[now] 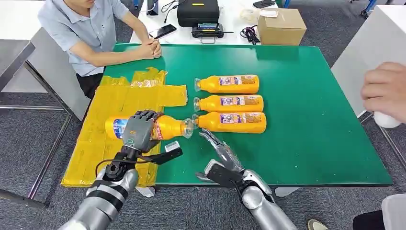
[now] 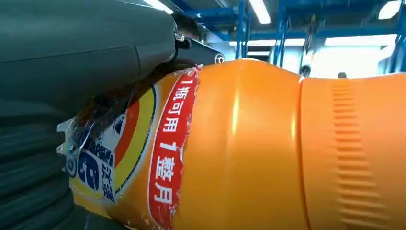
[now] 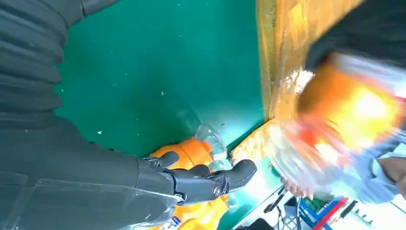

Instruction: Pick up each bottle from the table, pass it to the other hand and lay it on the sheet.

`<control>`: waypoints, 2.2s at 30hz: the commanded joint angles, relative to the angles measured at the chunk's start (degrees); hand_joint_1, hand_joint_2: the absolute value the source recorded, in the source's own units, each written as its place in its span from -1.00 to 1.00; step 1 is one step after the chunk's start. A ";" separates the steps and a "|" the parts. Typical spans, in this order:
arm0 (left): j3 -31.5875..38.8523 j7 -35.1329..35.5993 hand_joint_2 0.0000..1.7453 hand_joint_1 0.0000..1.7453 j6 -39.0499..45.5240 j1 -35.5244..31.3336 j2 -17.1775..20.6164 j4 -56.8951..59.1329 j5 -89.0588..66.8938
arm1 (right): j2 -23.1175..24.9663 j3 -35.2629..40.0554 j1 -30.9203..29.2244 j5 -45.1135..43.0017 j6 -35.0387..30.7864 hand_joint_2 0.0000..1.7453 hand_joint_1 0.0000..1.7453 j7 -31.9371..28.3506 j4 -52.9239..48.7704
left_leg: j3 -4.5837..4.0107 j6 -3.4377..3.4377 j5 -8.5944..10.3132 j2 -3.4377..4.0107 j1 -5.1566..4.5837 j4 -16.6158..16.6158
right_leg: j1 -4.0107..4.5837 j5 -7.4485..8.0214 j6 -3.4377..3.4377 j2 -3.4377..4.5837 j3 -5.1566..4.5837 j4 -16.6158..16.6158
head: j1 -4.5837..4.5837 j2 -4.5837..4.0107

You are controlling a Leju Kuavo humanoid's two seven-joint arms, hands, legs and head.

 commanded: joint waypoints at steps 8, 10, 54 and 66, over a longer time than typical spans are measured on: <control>-3.82 0.04 1.00 1.00 -3.26 -9.46 5.30 19.60 -0.09 | 0.48 -0.47 -3.17 -0.38 0.93 1.00 -1.00 -0.52 4.71 | 0.11 -0.09 -0.03 0.09 0.06 -0.01 | 0.06 -0.01 -0.09 0.07 0.09 -0.01 | 0.02 0.00; -4.38 -0.03 1.00 1.00 -3.52 -9.65 5.41 20.04 -0.64 | 0.53 -0.46 -3.22 -0.39 0.94 1.00 -1.00 -0.52 4.75 | 0.16 -0.13 -0.07 0.09 0.09 0.02 | 0.09 -0.05 -0.13 0.06 0.15 0.01 | 0.00 0.00; -5.79 -0.33 1.00 -1.00 -19.69 -9.03 6.48 26.93 1.16 | 0.65 -2.02 -3.86 0.34 1.07 1.00 -1.00 -2.06 7.62 | 0.84 -0.17 -0.10 0.32 0.06 -0.11 | 0.07 -0.01 -0.17 0.28 0.75 -0.09 | 0.00 0.00; -11.20 -0.70 1.00 -1.00 -7.85 -6.22 2.21 11.07 0.94 | -0.35 -3.86 -0.18 1.92 -1.30 1.00 -1.00 -2.02 3.35 | 0.67 -0.14 -0.04 -0.15 0.09 0.01 | 0.09 -0.09 -0.15 -0.18 0.70 -0.02 | 0.00 0.00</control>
